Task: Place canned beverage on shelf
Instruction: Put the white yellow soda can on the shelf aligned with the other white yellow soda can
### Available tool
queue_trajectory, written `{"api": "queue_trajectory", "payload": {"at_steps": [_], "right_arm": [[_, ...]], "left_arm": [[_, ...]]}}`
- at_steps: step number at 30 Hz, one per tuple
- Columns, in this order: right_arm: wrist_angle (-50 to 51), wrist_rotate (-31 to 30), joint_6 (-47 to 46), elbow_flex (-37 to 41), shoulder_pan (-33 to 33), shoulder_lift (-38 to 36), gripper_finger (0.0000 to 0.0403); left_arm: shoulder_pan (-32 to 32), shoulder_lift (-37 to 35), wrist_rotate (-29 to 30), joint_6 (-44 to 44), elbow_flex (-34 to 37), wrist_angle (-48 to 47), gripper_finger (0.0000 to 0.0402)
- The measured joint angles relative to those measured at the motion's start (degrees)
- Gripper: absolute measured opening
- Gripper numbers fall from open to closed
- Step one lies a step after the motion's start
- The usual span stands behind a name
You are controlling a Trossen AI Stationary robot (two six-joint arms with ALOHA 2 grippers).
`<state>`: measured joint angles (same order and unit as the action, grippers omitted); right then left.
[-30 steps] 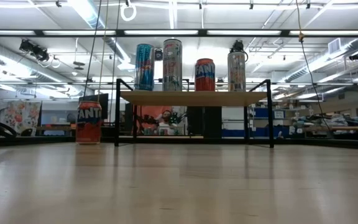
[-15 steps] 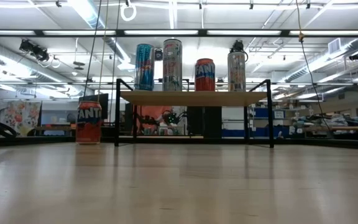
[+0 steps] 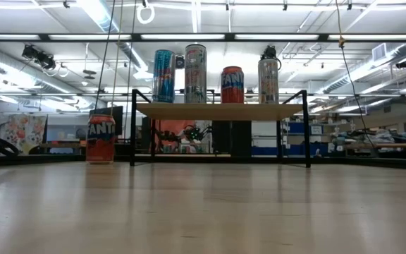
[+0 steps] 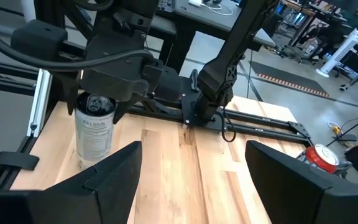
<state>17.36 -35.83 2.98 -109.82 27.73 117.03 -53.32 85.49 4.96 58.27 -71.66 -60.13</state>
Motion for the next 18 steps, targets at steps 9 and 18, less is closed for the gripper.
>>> {"api": "queue_trajectory", "payload": {"at_steps": [9, 18], "right_arm": [[0.45, 0.55, -1.58, 0.0, 0.0, 0.0, 0.0296], [1.6, 6.07, -4.9, 1.86, 0.0, 0.02, 0.0296]], "left_arm": [[2.63, 0.0, 0.27, -6.7, 0.0, 0.78, 0.0258], [5.16, -0.15, 0.5, -11.54, 0.0, 0.6, 0.0258]]}}
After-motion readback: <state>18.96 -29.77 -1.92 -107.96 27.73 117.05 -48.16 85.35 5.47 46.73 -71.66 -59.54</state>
